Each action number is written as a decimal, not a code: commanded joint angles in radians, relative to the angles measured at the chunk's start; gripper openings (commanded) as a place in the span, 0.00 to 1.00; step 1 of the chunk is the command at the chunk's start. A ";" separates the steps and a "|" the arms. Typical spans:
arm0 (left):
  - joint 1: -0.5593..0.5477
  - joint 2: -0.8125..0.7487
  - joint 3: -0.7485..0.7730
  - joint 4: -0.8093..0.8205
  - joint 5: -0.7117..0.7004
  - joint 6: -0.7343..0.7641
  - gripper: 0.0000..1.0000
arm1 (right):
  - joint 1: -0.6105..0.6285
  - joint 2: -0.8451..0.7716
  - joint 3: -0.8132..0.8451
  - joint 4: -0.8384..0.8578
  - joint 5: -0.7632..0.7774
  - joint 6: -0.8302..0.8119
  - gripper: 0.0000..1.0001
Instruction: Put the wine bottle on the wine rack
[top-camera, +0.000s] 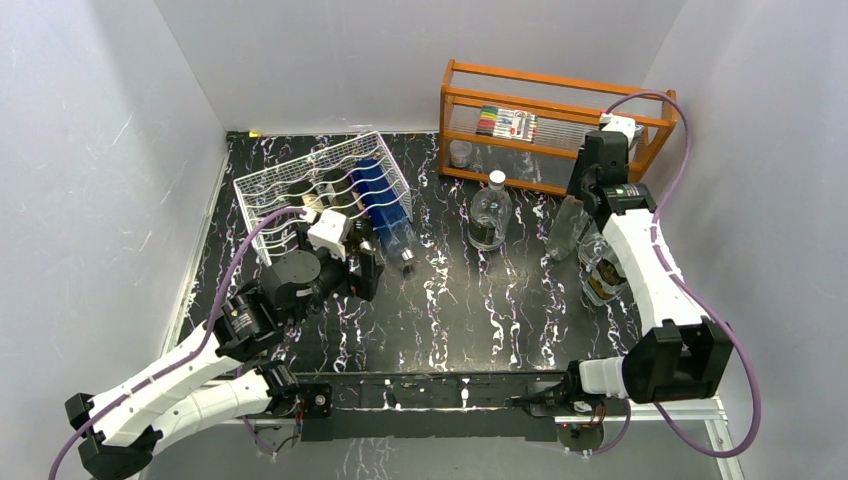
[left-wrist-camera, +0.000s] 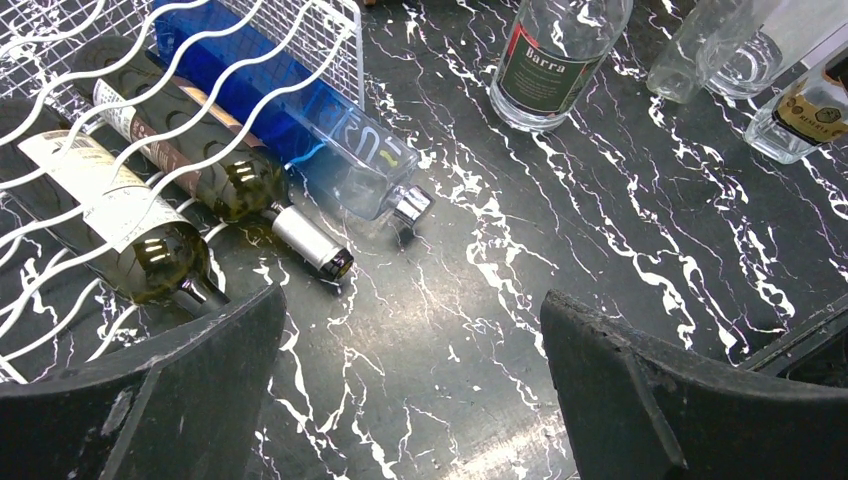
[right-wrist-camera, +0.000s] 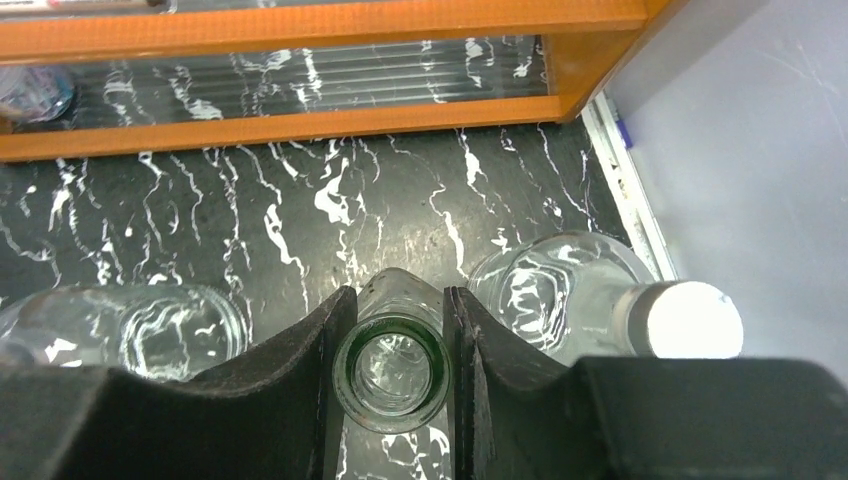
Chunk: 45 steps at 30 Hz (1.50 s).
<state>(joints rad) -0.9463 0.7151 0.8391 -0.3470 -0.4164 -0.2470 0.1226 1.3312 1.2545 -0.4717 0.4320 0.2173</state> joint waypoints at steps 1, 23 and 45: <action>-0.002 -0.016 -0.020 0.045 -0.013 -0.008 0.98 | -0.001 -0.103 0.069 -0.022 -0.076 0.031 0.00; -0.003 0.092 -0.055 0.193 0.190 0.033 0.98 | 0.023 -0.312 -0.025 -0.113 -0.779 -0.031 0.00; -0.002 0.311 -0.202 0.503 0.572 0.033 0.94 | 0.383 -0.277 -0.312 0.188 -0.902 0.150 0.00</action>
<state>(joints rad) -0.9463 1.0458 0.6701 0.0834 0.0753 -0.2276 0.4770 1.0473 0.9440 -0.4686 -0.4538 0.3088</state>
